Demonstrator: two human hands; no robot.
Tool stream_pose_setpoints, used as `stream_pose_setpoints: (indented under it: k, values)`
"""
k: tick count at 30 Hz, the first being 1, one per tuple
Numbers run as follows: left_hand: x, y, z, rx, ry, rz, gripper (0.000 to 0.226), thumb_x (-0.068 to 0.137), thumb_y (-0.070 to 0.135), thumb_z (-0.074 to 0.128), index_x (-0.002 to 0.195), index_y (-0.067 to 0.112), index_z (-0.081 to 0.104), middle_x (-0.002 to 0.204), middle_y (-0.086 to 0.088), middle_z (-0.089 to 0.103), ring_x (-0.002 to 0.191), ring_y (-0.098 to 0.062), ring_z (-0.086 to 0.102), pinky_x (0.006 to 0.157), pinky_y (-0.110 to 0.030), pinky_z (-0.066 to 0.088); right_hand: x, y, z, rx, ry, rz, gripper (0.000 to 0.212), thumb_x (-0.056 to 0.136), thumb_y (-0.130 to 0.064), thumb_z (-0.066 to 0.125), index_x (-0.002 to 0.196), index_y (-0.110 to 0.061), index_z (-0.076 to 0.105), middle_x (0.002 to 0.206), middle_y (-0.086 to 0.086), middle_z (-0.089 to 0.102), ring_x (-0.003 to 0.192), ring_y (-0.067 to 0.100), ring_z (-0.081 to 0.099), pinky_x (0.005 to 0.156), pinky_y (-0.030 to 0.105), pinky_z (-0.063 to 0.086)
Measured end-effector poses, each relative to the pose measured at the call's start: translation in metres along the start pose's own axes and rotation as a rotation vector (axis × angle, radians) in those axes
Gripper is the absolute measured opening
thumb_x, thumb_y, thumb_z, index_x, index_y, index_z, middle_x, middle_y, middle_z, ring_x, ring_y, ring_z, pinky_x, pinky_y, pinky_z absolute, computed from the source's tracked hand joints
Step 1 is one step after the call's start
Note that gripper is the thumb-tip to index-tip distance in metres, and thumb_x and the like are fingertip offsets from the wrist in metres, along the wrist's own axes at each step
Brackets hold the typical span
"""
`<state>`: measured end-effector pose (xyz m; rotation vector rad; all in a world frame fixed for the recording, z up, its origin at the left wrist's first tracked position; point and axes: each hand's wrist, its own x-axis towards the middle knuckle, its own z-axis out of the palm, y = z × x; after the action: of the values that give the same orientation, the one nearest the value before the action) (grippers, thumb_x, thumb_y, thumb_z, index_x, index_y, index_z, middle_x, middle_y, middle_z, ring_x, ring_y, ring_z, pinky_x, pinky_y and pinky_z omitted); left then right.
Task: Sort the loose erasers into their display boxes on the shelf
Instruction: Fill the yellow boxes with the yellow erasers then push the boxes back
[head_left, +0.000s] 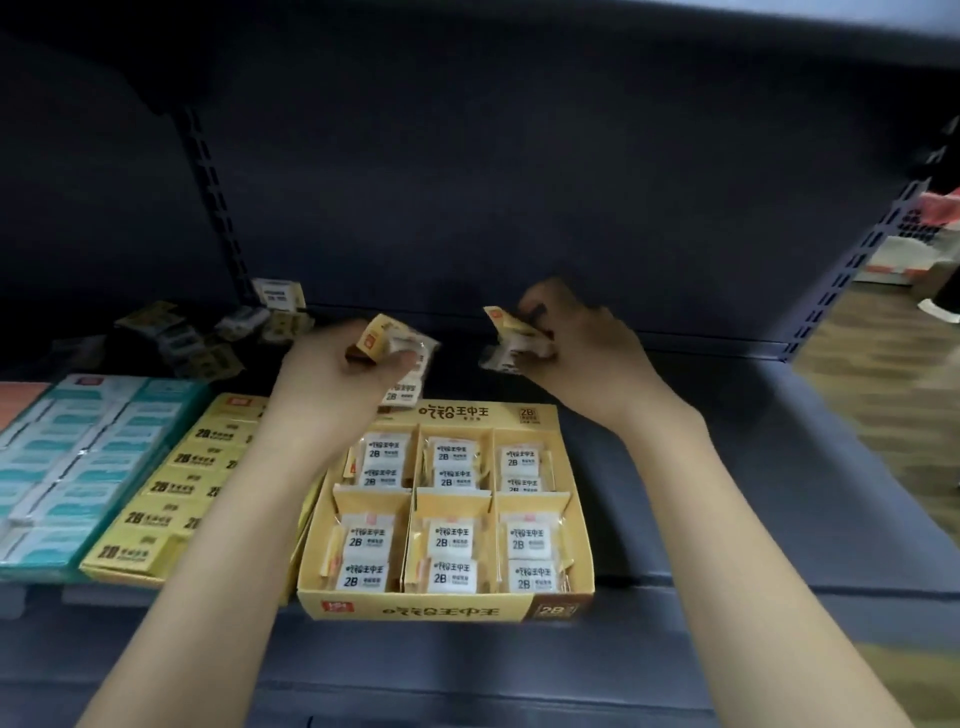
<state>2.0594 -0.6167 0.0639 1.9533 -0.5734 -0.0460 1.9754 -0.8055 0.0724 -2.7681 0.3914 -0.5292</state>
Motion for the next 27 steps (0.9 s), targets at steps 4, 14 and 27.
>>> stream_pose_setpoints:
  k: [4,14,27]
  values:
    - [-0.013,0.001,-0.001,-0.121,0.055,-0.035,0.017,0.082,0.026,0.070,0.090,0.036,0.059,0.085,0.020,0.061,0.081,0.004,0.057,0.069,-0.016,0.044,-0.008,-0.005,0.008,0.104,-0.005,-0.036,0.024,0.088,-0.029,0.060,0.109,-0.021,0.052,0.102,0.000,0.065,0.093,0.024,0.060,0.072,0.034,0.046]
    - [-0.033,-0.002,-0.009,-0.099,0.177,-0.147,0.024,0.086,0.042,0.060,0.098,0.021,0.064,0.091,0.007,0.067,0.087,-0.006,0.062,0.065,-0.017,0.042,-0.024,-0.016,0.010,0.277,-0.026,-0.119,0.011,0.095,-0.025,0.051,0.091,-0.016,0.050,0.078,-0.010,0.051,0.065,-0.002,0.044,0.053,0.008,0.034]
    - [-0.046,-0.008,-0.028,0.016,-0.091,-0.268,0.033,0.086,0.034,0.062,0.116,0.020,0.060,0.093,0.006,0.069,0.084,-0.008,0.065,0.073,-0.023,0.049,-0.038,-0.027,0.001,0.432,-0.243,-0.009,0.009,0.088,-0.035,0.062,0.093,-0.028,0.062,0.086,-0.012,0.066,0.077,0.002,0.060,0.070,0.021,0.048]
